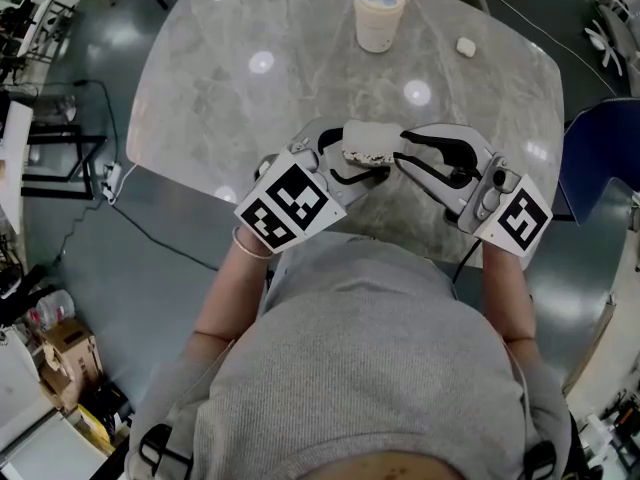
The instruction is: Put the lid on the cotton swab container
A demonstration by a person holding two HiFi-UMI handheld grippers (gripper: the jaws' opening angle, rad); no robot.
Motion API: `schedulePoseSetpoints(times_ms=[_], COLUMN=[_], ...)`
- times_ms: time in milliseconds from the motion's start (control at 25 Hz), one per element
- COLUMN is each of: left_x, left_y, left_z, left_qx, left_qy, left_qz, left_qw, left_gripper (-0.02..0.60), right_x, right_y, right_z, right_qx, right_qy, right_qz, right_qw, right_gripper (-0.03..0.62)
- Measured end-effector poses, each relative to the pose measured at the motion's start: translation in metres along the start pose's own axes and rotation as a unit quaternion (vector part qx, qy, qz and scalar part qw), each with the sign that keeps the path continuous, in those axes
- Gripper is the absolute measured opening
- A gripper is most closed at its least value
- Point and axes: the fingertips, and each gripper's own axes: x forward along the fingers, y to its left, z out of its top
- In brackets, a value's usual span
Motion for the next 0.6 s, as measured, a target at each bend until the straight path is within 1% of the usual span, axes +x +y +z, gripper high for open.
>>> schedulePoseSetpoints(times_ms=[80, 600], left_x=[-0.0008, -0.0046], left_y=[0.0021, 0.0037], left_z=[0.0005, 0.0021], left_qx=[-0.003, -0.015], left_qy=[-0.004, -0.019], left_qz=[0.001, 0.003], left_qw=[1.0000, 0.9997], left_gripper=[0.275, 0.275], right_x=[0.0012, 0.0037], right_y=[0.0011, 0.0065], right_z=[-0.0007, -0.0028], right_qx=[-0.003, -0.008], right_qy=[-0.002, -0.002], right_qz=[-0.002, 0.002], right_qw=[1.000, 1.000], right_gripper=[0.077, 0.071])
